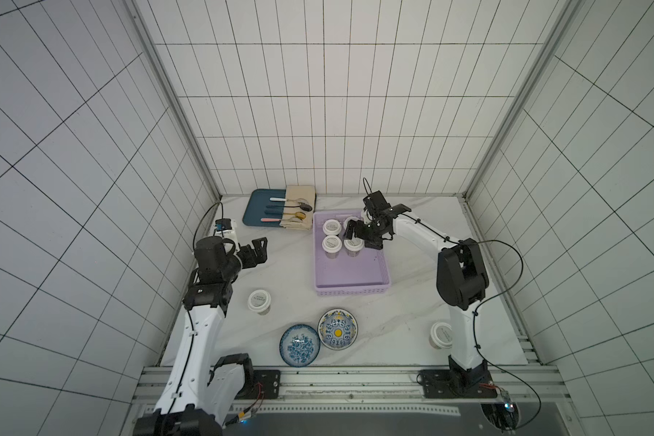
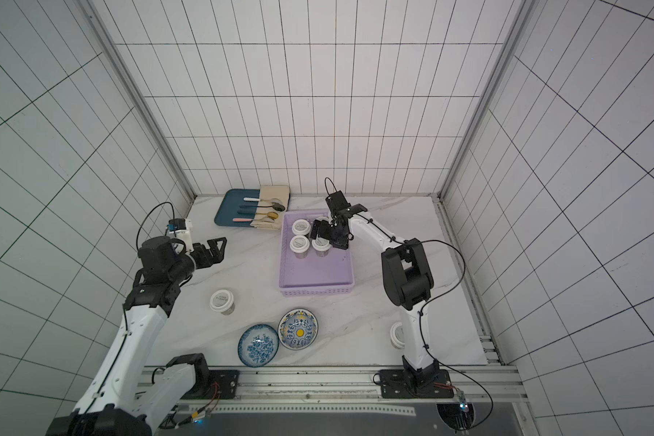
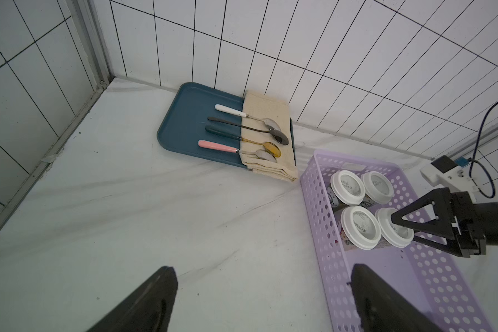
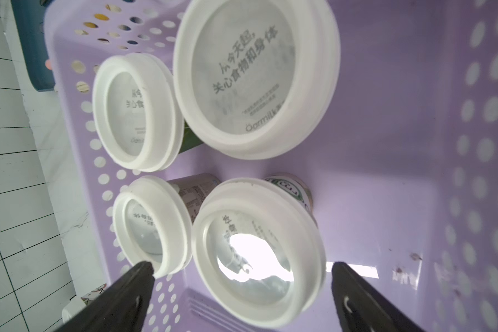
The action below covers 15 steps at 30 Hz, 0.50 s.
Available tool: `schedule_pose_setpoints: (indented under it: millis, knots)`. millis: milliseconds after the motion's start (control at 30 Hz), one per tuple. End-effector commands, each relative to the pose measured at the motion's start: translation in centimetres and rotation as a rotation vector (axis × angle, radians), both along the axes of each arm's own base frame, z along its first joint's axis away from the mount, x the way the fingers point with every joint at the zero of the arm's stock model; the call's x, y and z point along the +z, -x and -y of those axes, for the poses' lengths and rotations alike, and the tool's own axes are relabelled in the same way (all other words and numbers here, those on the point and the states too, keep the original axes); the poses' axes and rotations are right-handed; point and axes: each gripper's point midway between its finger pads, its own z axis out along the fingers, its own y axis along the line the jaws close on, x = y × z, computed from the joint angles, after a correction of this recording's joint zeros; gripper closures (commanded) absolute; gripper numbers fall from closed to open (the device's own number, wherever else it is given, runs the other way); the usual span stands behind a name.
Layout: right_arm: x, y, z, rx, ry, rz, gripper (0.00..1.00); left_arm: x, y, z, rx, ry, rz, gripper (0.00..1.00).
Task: Put the yogurt in the basket
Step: Place the yogurt in the basket.
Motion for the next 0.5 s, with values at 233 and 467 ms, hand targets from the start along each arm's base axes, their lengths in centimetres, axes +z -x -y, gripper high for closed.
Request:
schedule_pose_setpoints:
  millis: [233, 467]
  knots:
    - [4.1, 2.4, 3.0, 0.004, 0.040, 0.078, 0.01, 0.3, 0.0, 0.1, -0.011, -0.015, 0.015, 0.01]
    - [6.2, 3.1, 6.1, -0.025, 0.063, 0.137, 0.01, 0.0, -0.1, -0.1, -0.008, -0.015, 0.005, 0.02]
